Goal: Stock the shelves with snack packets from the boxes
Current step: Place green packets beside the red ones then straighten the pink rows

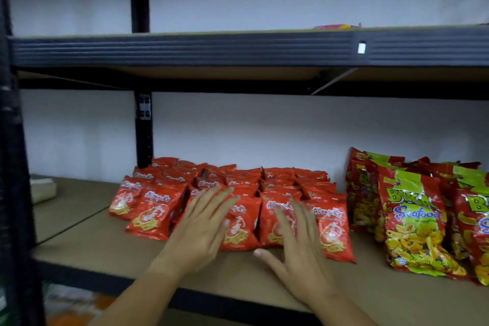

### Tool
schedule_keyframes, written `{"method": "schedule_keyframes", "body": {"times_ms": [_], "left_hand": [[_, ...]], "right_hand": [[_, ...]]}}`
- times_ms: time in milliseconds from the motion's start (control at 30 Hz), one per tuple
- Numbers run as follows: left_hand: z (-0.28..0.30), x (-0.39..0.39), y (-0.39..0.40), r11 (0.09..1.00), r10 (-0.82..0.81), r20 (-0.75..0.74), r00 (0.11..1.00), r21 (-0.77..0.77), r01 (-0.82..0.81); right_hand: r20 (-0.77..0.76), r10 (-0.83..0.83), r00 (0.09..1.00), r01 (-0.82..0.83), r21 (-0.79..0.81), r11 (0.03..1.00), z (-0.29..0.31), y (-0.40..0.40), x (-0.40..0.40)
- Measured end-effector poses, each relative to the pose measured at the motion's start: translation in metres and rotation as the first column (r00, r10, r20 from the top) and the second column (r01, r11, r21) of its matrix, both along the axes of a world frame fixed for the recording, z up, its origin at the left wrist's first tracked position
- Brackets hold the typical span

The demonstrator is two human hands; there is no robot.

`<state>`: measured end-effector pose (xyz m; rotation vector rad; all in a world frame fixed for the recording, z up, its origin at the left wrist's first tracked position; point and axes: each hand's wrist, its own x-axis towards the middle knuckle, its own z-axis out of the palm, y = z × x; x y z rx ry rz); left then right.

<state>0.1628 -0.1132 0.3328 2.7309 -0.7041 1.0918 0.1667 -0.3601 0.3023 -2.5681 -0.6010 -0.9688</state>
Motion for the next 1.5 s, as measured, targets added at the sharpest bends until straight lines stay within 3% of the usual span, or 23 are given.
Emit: {"method": "schedule_keyframes", "body": {"times_ms": [300, 533, 767, 1000, 1267, 1500], "left_hand": [[-0.015, 0.007, 0.056, 0.998, -0.037, -0.263, 0.964, 0.047, 0.051], [-0.032, 0.054, 0.068, 0.984, 0.162, -0.097, 0.982, 0.097, -0.153], [-0.043, 0.092, 0.057, 0.972, 0.218, -0.105, 0.97, -0.071, -0.226], [-0.046, 0.106, 0.054, 0.947, 0.31, -0.074, 0.948, -0.068, -0.315], [-0.043, 0.093, 0.055, 0.943, 0.289, 0.012, 0.957, -0.175, -0.283], [-0.04, 0.097, 0.054, 0.954, 0.239, -0.001, 0.971, -0.185, -0.235]], "right_hand": [[-0.063, 0.121, 0.991, -0.128, -0.136, 0.982, -0.005, 0.093, 0.023], [-0.127, 0.085, 0.988, -0.103, -0.14, 0.985, -0.002, 0.113, 0.046], [-0.19, 0.056, 0.98, -0.084, -0.145, 0.986, -0.008, 0.121, 0.067], [-0.219, 0.059, 0.974, -0.091, -0.138, 0.986, -0.011, 0.12, 0.071], [-0.066, 0.097, 0.993, -0.103, -0.079, 0.992, -0.005, 0.118, 0.059], [-0.087, 0.102, 0.991, -0.108, -0.07, 0.992, -0.008, 0.118, 0.062]]}}
